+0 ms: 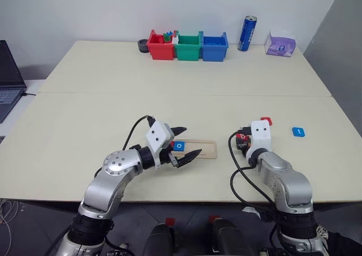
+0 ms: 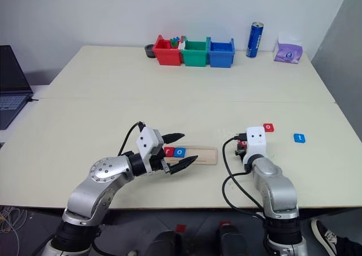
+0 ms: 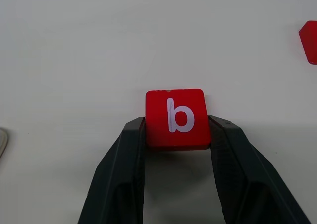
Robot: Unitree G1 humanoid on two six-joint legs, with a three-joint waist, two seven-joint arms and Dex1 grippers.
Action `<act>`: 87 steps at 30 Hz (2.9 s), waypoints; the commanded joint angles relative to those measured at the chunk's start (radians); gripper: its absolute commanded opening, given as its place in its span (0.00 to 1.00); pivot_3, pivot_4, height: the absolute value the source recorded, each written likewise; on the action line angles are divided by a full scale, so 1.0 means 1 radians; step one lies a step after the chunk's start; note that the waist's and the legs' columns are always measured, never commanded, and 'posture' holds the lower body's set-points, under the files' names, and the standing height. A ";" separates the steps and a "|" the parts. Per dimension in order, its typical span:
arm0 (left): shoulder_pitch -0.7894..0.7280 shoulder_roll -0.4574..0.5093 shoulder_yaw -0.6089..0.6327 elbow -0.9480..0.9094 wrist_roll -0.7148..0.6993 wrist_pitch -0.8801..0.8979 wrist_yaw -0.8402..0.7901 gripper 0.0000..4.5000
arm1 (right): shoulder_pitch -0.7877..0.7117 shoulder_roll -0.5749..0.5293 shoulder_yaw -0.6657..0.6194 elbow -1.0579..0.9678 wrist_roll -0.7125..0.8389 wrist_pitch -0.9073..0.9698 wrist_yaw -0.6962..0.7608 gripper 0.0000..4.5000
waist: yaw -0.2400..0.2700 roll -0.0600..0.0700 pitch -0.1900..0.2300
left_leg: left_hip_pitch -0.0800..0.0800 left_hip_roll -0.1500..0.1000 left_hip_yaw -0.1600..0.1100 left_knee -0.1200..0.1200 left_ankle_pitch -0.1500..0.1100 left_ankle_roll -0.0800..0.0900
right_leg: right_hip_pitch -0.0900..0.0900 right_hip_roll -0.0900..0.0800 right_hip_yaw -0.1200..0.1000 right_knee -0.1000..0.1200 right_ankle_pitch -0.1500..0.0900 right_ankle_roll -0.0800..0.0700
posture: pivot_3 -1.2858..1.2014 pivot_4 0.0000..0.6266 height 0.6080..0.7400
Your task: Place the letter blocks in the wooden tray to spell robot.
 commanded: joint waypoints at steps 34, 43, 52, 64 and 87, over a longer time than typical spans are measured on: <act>0.009 0.183 -0.015 -0.048 -0.110 -0.052 -0.298 1.00 | 0.044 -0.182 -0.125 -0.422 0.347 0.562 0.364 0.99 | -0.002 -0.002 -0.001 | 0.001 0.001 0.000 -0.001 0.000 0.000 | 0.000 0.001 -0.001 -0.001 -0.002 -0.002 | 0.52 0.24 1.00; -0.019 0.179 -0.024 -0.047 -0.118 -0.057 -0.314 1.00 | -0.028 -0.677 -0.022 -0.012 0.267 -0.288 0.917 0.99 | 0.000 0.000 0.002 | -0.001 0.000 0.001 -0.001 0.000 0.001 | 0.000 0.001 -0.001 -0.003 -0.002 -0.002 | 0.52 0.24 1.00; -0.005 0.210 -0.015 -0.025 -0.135 -0.093 -0.387 1.00 | -0.124 -0.646 0.161 0.308 0.159 -0.740 1.169 0.99 | -0.001 0.000 0.002 | 0.000 0.001 0.001 0.000 0.000 0.001 | 0.000 0.001 -0.001 -0.002 -0.002 -0.002 | 0.52 0.24 1.00; 0.009 0.259 0.001 -0.007 -0.136 -0.126 -0.435 1.00 | -0.142 -0.587 0.247 0.435 0.107 -0.865 1.239 0.99 | 0.002 0.001 0.003 | 0.000 0.001 0.000 0.000 0.000 0.001 | 0.000 0.001 -0.001 -0.001 -0.001 -0.002 | 0.52 0.24 1.00; -0.016 0.297 0.104 0.075 -0.153 -0.145 -0.439 1.00 | -0.153 -0.538 0.233 0.448 0.091 -0.894 1.184 0.32 | 0.002 0.001 0.003 | 0.001 0.001 0.000 0.001 0.000 0.001 | 0.000 0.001 -0.001 0.000 -0.001 -0.002 | 0.52 0.24 1.00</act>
